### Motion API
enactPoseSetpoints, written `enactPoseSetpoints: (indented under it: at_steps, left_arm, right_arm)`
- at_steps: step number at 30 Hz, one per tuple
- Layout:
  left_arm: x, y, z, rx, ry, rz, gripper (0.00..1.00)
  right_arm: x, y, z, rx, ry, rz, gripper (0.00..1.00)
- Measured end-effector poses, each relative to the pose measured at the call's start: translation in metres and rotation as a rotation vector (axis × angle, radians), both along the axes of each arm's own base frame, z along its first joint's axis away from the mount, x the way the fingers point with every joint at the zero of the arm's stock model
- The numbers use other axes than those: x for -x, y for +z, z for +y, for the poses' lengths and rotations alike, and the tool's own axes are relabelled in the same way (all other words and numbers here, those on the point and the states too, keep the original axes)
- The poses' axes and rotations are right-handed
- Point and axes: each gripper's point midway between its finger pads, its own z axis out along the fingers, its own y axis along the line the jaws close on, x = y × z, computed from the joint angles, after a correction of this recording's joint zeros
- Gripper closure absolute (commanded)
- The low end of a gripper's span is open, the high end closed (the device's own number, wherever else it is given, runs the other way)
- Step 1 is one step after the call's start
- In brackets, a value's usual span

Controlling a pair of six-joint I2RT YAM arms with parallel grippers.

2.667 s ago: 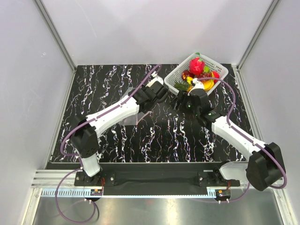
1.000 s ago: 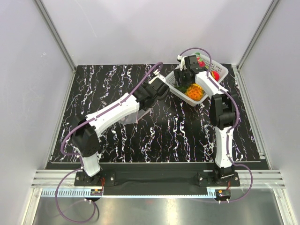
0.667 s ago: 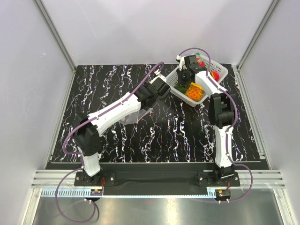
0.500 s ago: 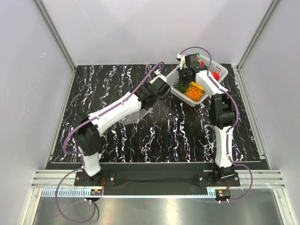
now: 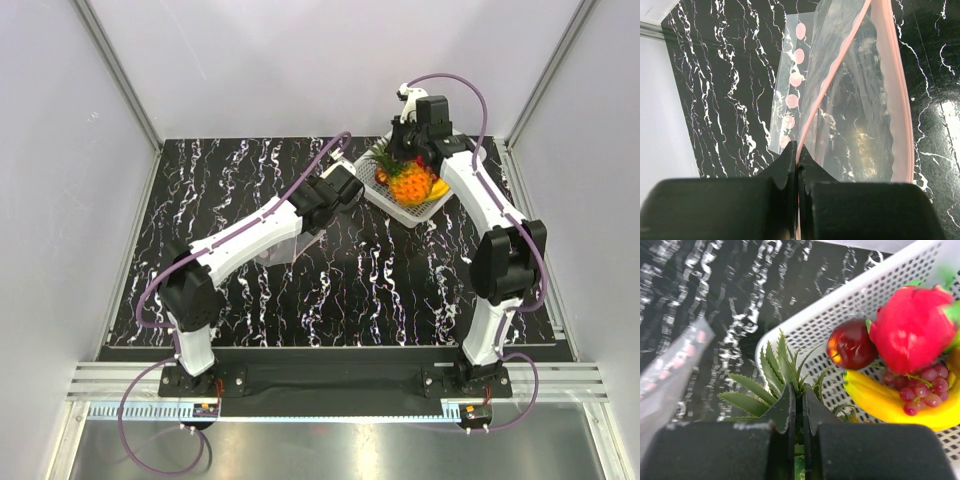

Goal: Place the food in the zip-top bag and seal the zipper
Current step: Pick up the fake fruit from the bin, then place the fake fruit in the bin.

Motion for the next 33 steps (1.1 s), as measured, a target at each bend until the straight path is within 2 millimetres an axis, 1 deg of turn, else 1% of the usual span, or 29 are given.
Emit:
enactPoseSetpoints:
  at_steps: [3,7,9,13,19,22,24,29,33]
  left_arm:
    - [0.0,0.0,0.0,-0.001,0.0,0.0,1.0]
    - [0.0,-0.001,0.0,-0.002,0.0,0.001,1.0]
    - [0.0,-0.003,-0.001,-0.005,0.0,0.004,1.0]
    - [-0.001,-0.007,-0.002,-0.012,-0.001,0.012,1.0]
    - [0.0,-0.011,-0.006,0.002,-0.014,0.028,1.0]
    - [0.001,-0.012,-0.009,0.016,-0.024,0.041,1.0]
    - [0.002,-0.014,-0.012,0.031,-0.03,0.05,1.0]
    - [0.004,-0.018,-0.021,0.073,-0.05,0.072,1.0]
    - [0.005,-0.024,-0.027,0.097,-0.061,0.093,1.0]
  right_arm:
    - [0.006,0.006,0.005,-0.068,0.01,-0.012,1.0]
    - [0.016,-0.003,0.007,-0.16,0.027,0.016,1.0]
    - [0.02,-0.001,0.007,-0.199,0.031,0.017,1.0]
    - [0.037,0.013,0.009,-0.261,0.038,0.01,1.0]
    - [0.072,0.048,0.01,-0.399,0.005,-0.015,1.0]
    - [0.09,0.056,0.009,-0.486,-0.04,-0.007,1.0]
    - [0.101,0.056,0.007,-0.542,-0.081,0.006,1.0]
    - [0.123,0.045,-0.002,-0.695,-0.216,0.045,1.0]
    - [0.132,0.045,-0.009,-0.793,-0.309,0.051,1.0]
